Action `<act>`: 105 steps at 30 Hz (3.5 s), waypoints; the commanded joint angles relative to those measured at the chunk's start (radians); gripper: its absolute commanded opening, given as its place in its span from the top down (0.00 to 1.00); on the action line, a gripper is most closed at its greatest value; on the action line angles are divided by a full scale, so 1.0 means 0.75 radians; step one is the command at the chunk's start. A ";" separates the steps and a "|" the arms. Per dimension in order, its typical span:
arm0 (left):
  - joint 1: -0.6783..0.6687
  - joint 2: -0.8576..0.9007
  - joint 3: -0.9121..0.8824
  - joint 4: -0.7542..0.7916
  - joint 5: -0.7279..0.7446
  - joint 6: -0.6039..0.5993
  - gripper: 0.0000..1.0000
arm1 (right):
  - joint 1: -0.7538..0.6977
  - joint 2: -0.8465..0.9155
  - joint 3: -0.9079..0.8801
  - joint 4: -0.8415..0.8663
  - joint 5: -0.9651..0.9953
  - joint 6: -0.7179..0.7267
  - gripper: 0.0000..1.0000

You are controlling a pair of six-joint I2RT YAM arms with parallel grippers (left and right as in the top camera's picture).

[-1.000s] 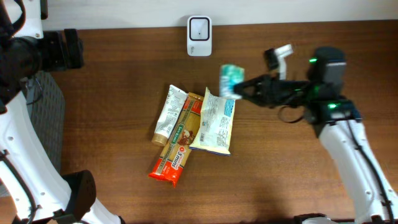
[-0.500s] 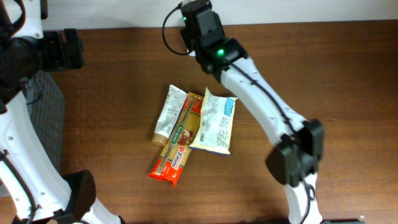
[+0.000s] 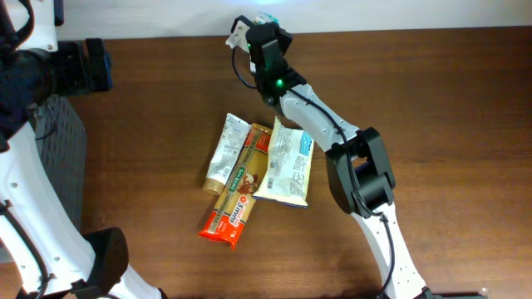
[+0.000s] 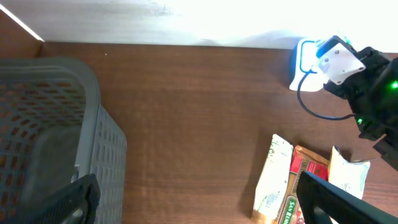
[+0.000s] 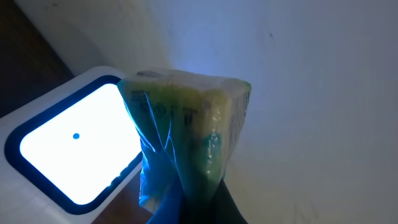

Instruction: Scan the item barcode

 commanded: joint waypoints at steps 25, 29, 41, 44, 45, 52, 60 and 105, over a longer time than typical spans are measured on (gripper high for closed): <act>0.002 -0.001 0.004 0.000 0.014 0.016 0.01 | -0.184 -0.846 -0.003 -1.955 -0.582 1.587 0.96; 0.002 -0.001 0.004 -0.001 0.014 0.016 0.01 | -0.523 -0.818 -0.412 -1.929 -0.598 1.706 0.96; 0.002 -0.001 0.004 -0.001 0.014 0.016 0.01 | -0.937 -0.818 -0.912 -1.574 -1.229 1.343 0.14; 0.002 -0.001 0.004 -0.001 0.014 0.017 0.01 | -0.865 -0.818 -0.904 -1.566 -1.434 1.344 0.11; 0.002 -0.001 0.004 -0.001 0.014 0.016 0.01 | -0.812 -0.818 -0.905 -1.553 -1.452 1.344 0.08; 0.002 -0.001 0.004 -0.001 0.014 0.016 0.01 | -0.253 -0.818 -0.914 -1.311 -1.328 1.462 0.31; 0.002 -0.001 0.004 0.000 0.014 0.016 0.01 | -0.117 -0.719 -0.914 -0.539 -1.076 1.454 0.28; 0.007 -0.001 0.004 -0.001 0.014 0.016 0.01 | -0.399 -0.692 -1.283 -0.878 -1.709 1.276 0.57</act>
